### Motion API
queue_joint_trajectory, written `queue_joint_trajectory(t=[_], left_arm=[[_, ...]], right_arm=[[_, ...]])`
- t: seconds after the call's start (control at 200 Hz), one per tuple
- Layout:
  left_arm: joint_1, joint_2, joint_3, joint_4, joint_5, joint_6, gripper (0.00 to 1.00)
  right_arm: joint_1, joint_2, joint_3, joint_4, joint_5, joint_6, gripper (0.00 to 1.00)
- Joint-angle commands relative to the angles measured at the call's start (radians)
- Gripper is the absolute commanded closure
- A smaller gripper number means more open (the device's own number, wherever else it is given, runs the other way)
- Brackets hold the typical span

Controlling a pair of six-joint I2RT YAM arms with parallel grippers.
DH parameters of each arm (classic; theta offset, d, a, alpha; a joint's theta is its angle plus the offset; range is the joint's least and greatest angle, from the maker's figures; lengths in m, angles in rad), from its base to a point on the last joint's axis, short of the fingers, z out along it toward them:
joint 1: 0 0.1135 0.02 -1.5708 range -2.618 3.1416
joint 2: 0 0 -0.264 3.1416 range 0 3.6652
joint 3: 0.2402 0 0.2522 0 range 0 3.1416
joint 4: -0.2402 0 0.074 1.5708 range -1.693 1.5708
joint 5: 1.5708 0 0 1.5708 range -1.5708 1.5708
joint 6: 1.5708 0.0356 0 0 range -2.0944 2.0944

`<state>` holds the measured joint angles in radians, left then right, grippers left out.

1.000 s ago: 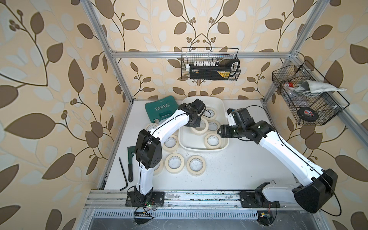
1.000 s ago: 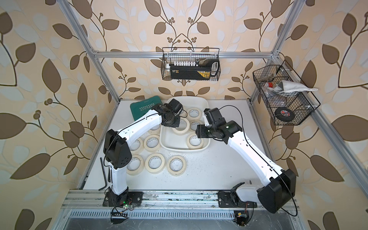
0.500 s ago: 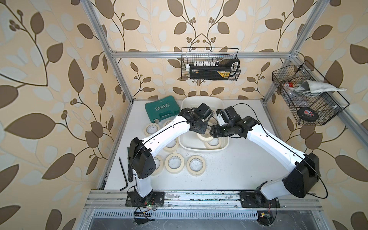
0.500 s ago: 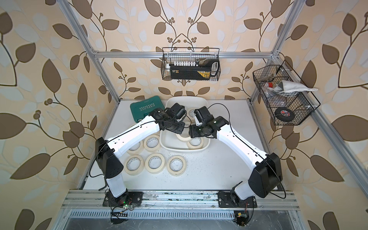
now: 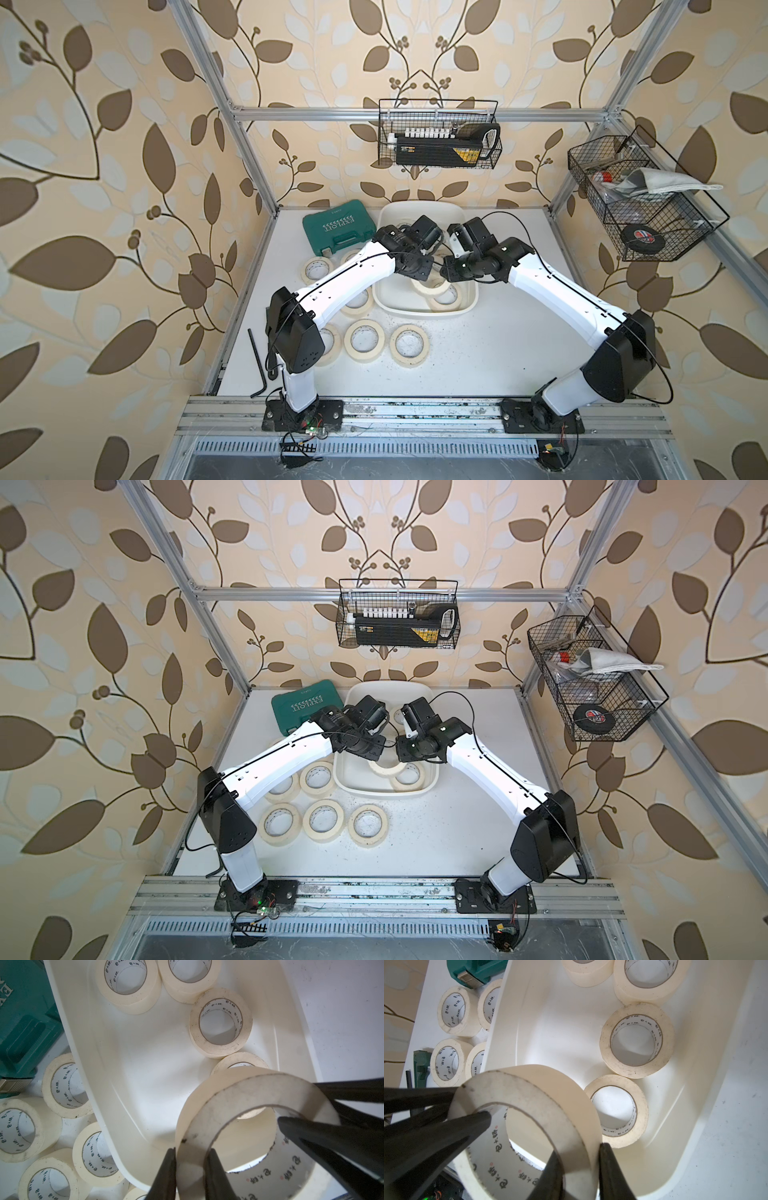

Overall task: Take out the art tape in the storage box
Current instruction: Pick up the art tape from the storage box.

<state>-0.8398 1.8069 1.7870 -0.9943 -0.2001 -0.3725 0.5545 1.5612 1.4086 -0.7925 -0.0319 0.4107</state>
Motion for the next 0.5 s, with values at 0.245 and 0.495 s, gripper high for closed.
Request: queue_joint_trajectory(t=[0.245,0.495], left_arm=[[-0.005,-0.103,0.021,0.014,0.161,-0.041,0.30],[0.035,-0.209,-0.060,0.084,0.159,-0.094,0.04]], right_arm=[[0.000,-0.012,0.045,-0.048,0.020,-0.022,0.98],[-0.009,-0.076,0.027,-0.126,0.076,-0.057,1.00]])
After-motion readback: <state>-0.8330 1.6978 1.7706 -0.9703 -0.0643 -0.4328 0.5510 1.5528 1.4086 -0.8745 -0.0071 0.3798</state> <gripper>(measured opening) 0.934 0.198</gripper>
